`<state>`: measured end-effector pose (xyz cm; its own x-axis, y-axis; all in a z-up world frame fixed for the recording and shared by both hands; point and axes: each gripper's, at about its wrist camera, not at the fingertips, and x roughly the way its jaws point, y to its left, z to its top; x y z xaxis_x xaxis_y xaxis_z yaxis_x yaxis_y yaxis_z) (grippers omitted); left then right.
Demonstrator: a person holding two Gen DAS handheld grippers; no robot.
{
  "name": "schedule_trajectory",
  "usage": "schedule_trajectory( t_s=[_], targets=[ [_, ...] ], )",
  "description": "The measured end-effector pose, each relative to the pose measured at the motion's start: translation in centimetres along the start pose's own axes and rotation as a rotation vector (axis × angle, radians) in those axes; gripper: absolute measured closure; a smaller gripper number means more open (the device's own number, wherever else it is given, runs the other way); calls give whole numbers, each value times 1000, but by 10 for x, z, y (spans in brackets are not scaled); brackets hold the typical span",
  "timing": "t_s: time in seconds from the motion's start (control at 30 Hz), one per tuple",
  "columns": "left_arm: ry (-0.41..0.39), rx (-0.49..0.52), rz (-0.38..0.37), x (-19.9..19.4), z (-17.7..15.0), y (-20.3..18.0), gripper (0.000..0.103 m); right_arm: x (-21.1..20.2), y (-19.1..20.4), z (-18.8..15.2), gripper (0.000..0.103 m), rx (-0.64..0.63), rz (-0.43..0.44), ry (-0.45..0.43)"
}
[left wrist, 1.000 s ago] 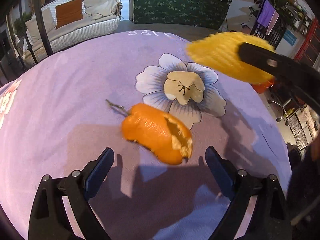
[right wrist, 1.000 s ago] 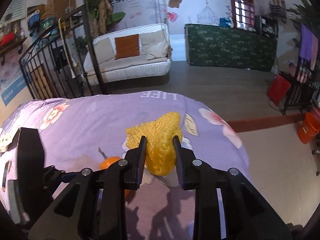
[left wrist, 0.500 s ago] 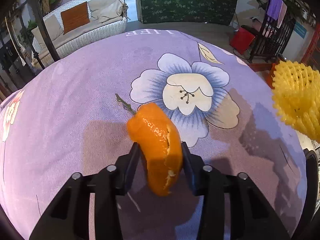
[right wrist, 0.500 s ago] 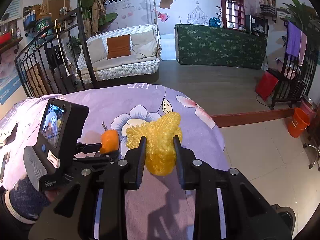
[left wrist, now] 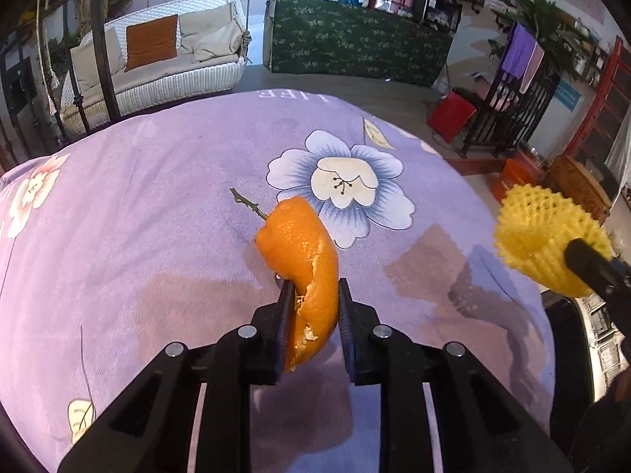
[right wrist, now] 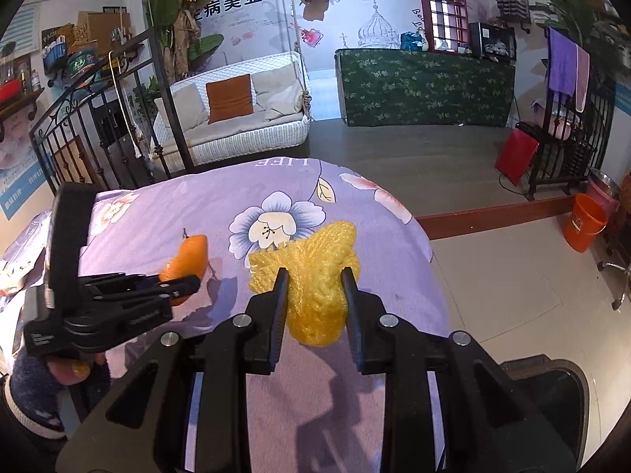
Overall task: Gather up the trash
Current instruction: 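Carry the orange peel and yellow net over the black bin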
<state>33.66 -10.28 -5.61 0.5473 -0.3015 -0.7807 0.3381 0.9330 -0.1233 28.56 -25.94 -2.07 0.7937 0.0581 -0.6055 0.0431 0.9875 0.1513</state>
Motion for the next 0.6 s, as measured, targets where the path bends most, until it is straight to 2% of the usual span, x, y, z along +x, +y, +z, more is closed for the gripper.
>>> schedule_trajectory(
  t_s=[0.27,0.43,0.6],
  targets=[
    [-86,3,-57,-49,-26,-8,82,-27,-9,-19,76,33,-8,-16],
    [-125,40,-75,-71,-45,-31,82,-47,-22,-35,76,59,-32,-25],
    [-143,72,-125,-87,-63,-56,82,-73,-44,-53,76,102,-89,-30]
  ],
)
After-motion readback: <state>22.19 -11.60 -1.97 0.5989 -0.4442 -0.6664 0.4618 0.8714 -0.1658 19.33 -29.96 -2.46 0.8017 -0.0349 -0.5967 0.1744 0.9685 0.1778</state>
